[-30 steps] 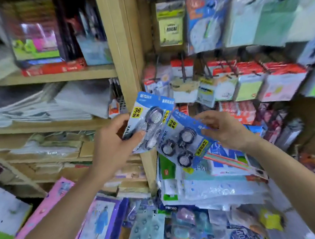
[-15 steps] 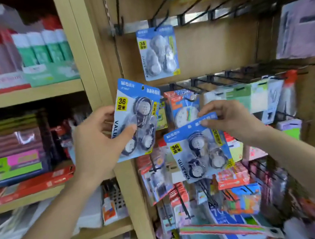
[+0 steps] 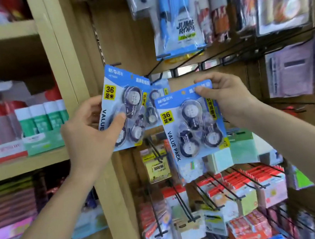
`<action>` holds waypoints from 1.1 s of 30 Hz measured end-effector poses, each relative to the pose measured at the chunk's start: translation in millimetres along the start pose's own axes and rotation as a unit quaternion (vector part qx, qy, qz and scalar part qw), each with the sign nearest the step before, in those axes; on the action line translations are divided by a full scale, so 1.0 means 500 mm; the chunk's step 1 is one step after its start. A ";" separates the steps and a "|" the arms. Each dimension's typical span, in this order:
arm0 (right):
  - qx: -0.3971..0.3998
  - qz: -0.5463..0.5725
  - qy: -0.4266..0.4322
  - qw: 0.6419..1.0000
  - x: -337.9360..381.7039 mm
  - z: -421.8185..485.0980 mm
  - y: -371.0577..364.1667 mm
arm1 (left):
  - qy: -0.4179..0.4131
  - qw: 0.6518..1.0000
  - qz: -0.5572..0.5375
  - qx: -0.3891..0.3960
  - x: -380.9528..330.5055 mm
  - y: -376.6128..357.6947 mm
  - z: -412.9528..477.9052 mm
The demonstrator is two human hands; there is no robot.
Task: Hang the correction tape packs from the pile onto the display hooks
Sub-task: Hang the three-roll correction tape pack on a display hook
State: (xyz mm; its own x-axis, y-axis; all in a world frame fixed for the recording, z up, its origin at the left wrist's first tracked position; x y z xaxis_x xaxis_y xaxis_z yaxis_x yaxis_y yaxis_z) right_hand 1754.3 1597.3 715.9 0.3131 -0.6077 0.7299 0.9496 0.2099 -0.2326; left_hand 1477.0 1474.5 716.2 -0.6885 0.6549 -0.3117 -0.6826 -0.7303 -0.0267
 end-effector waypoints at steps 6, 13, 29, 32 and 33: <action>-0.043 -0.046 0.075 0.995 0.032 0.071 -0.046 | -0.084 0.989 0.112 -0.040 0.019 -0.014 0.066; -0.080 -0.119 0.140 0.980 0.011 0.125 -0.087 | -0.206 0.944 0.219 -0.134 0.056 -0.038 0.026; -0.153 -0.375 0.334 0.852 -0.079 0.093 -0.095 | -0.232 0.938 0.217 -0.137 0.061 -0.032 0.020; -0.036 -0.518 0.382 0.764 -0.108 0.063 -0.121 | -0.233 0.938 0.216 -0.137 0.061 -0.033 0.021; -0.006 -0.566 0.372 0.736 -0.123 0.060 -0.128 | -0.233 0.938 0.216 -0.137 0.061 -0.034 0.021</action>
State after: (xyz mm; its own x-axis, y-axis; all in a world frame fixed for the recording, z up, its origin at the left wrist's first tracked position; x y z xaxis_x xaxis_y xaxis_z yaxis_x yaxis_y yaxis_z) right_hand 1673.9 1644.3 705.5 -0.7638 -0.6389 -0.0919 0.6047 -0.7580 0.2446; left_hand 1465.1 1508.8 717.1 -0.9625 0.2531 0.0975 -0.2700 -0.9279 -0.2571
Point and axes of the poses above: each hand's wrist, its own z-axis towards the middle knuckle, its own y-axis out of the back of the hand, x = y × z, the point moved 4 cm from there along z, towards the middle knuckle, and after that the axes turned 4 degrees about -x, right-handed, at the moved point
